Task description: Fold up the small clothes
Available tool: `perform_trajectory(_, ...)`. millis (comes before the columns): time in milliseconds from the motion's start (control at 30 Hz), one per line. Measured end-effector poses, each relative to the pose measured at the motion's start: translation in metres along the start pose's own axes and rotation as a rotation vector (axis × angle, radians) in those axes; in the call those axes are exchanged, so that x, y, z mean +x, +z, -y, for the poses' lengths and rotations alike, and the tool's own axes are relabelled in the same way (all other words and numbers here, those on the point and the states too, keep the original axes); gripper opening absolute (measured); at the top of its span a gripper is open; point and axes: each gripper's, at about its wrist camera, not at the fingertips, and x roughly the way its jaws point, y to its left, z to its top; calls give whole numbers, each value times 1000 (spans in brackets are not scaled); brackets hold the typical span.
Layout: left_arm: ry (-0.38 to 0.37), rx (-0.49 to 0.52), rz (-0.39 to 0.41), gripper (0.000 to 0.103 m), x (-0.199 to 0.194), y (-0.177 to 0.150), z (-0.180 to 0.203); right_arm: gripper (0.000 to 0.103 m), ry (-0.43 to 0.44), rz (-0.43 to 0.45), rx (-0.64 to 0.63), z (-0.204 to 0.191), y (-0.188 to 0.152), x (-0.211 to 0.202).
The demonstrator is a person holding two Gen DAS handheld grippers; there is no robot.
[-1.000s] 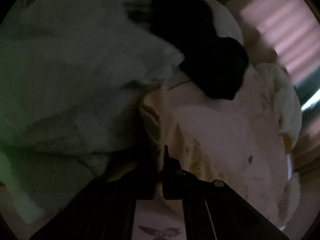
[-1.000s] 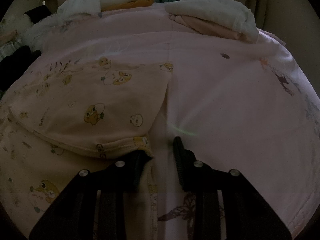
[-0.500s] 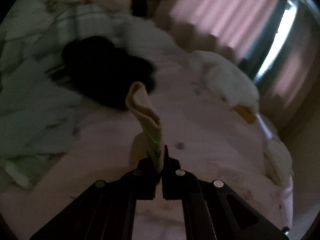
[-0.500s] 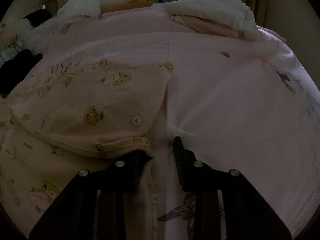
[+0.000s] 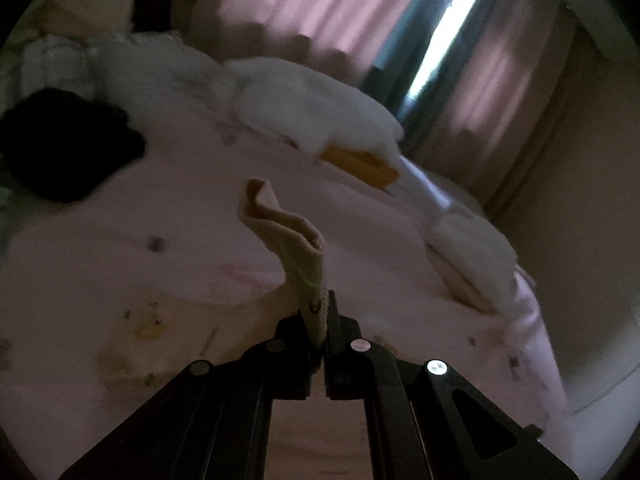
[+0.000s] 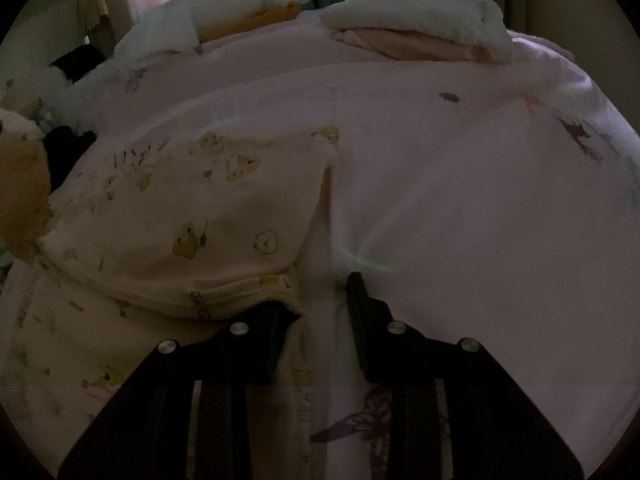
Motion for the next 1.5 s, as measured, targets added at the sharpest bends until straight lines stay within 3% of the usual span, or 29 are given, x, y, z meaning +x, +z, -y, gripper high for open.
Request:
perform_trajectory(133,-25,8,6,2,25,-24,36,30,13,3,13,0,0,0)
perform_trajectory(333,-114,-26,-94,2,75,-70,76,31,62,11,61,9,-2,-1)
perform_trajectory(433,-150,-20,-222,2,106,-91,91,31,74,13,72,10,-2,-1)
perform_trajectory(500,-128,-20,-339,5,122,-102,96,31,73,13,71,9,-2,-1)
perform_trajectory(533,-162,-24,-382,6,125,-104,96,31,74,13,72,8,-2,-1)
perform_trajectory(667,-305,-11,-418,42,109,-95,94,31,87,13,82,11,-2,0)
perform_trajectory(733,-339,20,-373,46,90,-89,93,31,108,15,104,16,-2,-1)
perform_trajectory(800,-299,59,-320,46,71,-85,91,31,126,17,121,19,-2,-1)
perform_trajectory(933,-255,66,-329,46,58,-82,76,31,145,19,140,20,-3,-2)
perform_trajectory(1100,-26,136,-319,46,39,-91,40,31,131,17,128,16,-3,-2)
perform_trajectory(1333,192,102,-375,46,2,-114,-36,31,147,12,143,22,-2,-2)
perform_trajectory(1400,215,46,-380,46,-12,-119,-60,31,152,10,146,24,-1,-2)
perform_trajectory(1500,185,-21,-354,46,-36,-124,-83,31,111,0,107,18,-2,-4)
